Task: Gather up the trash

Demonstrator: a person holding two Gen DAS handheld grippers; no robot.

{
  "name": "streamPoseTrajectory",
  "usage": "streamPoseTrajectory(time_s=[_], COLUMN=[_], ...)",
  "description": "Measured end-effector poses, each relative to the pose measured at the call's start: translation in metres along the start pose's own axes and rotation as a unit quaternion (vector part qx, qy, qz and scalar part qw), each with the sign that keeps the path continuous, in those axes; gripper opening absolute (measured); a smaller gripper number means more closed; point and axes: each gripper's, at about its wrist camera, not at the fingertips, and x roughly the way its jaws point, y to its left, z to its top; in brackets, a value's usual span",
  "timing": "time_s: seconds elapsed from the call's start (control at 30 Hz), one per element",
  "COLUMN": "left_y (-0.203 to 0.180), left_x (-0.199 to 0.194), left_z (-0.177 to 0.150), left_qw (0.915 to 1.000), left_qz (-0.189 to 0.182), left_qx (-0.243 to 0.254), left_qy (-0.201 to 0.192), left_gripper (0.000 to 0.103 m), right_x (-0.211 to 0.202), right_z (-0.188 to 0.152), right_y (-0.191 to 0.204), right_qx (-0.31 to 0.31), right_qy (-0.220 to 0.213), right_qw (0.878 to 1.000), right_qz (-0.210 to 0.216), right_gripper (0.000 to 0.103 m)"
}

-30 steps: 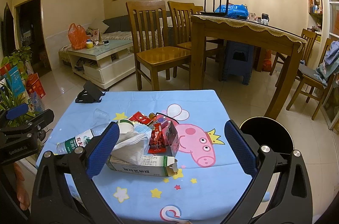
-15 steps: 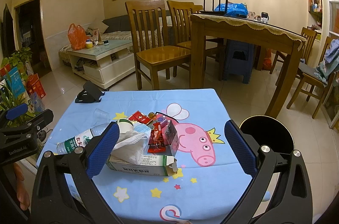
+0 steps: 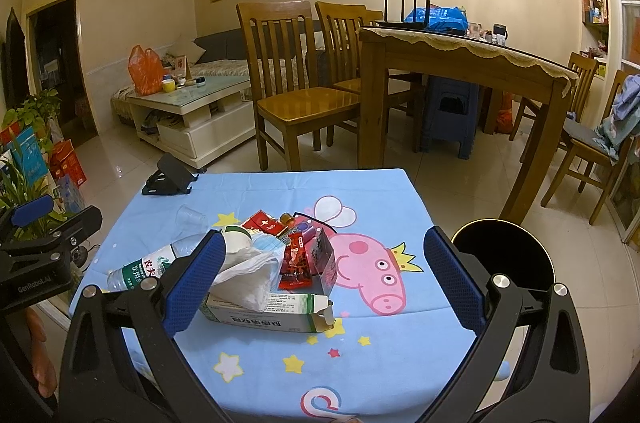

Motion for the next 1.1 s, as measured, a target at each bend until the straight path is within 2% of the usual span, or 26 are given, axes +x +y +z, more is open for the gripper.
streamPoseTrajectory(time_s=[0.53,0.77,0.87,0.93,1.03,1.1], left_y=[0.004,0.041,0.072,0.095,0.138,0.160], left_x=[0.004,0.018,0.030,0.040,0.056,0.063], left_z=[-0.004,-0.013,-0.023,-0.031,-0.051,-0.063], left_qw=[0.9999,0.9990,0.9975,0.9953,0.9883,0.9841], left_qz=[-0.004,-0.002,0.028,0.058,0.109,0.129], left_qx=[-0.008,-0.041,-0.057,-0.065,-0.080,-0.087], left_qy=[0.006,0.019,0.030,0.043,0.071,0.086], left_gripper=[0.097,0.097,0.097,0.097,0.097,0.097], right_x=[0.002,0.008,0.015,0.021,0.037,0.047], right_z=[0.000,0.004,0.002,0.001,-0.001,0.000], right_y=[0.009,0.043,0.063,0.078,0.102,0.123], right_qx=[-0.011,-0.049,-0.071,-0.080,-0.077,-0.091], right_qy=[0.007,0.018,0.030,0.046,0.083,0.102], right_qw=[1.000,0.999,0.996,0.992,0.977,0.959], right_qz=[-0.001,0.015,0.045,0.081,0.180,0.249], right_gripper=[0.098,0.098,0.098,0.098,0.098,0.098])
